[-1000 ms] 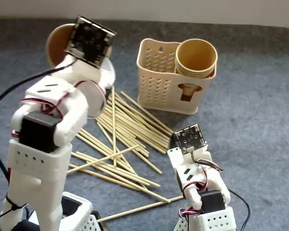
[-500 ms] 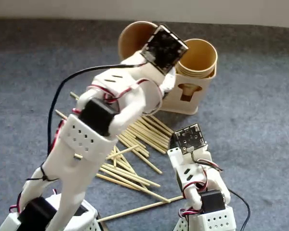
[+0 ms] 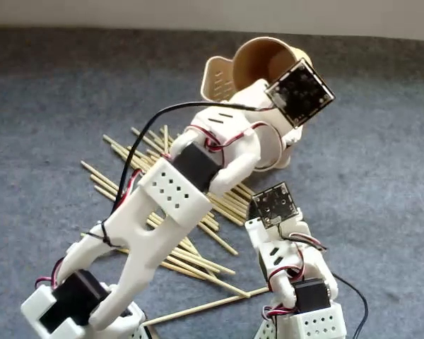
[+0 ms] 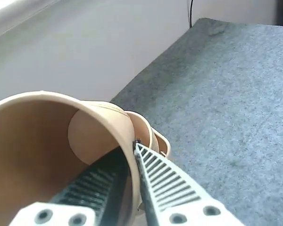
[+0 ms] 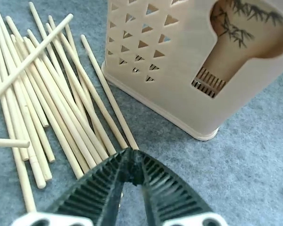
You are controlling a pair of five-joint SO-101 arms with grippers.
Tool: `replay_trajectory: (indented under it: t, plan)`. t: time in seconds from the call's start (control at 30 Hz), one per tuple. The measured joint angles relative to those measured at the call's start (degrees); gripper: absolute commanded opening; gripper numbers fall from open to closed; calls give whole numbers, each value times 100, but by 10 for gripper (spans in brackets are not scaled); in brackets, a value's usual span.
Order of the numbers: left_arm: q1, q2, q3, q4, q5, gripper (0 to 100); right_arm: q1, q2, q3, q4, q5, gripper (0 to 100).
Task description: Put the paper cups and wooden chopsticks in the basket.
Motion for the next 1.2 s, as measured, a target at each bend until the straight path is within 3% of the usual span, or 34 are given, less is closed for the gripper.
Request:
replay_trajectory:
  t: [0.17,0.3,0.63,0.97,1.2]
  plan:
    - [0,141,0,-176,-18,16,0,0,0,0,0,9]
    - [0,141,0,-176,-18,85,0,0,0,0,0,9]
    - [0,141,0,-176,-18,88,0,0,0,0,0,9]
    - [-281,149,-492,-176,-18,83,0,0,0,0,0,9]
    - [-255,149,-826,-176,-18,6,0,0,0,0,18,9]
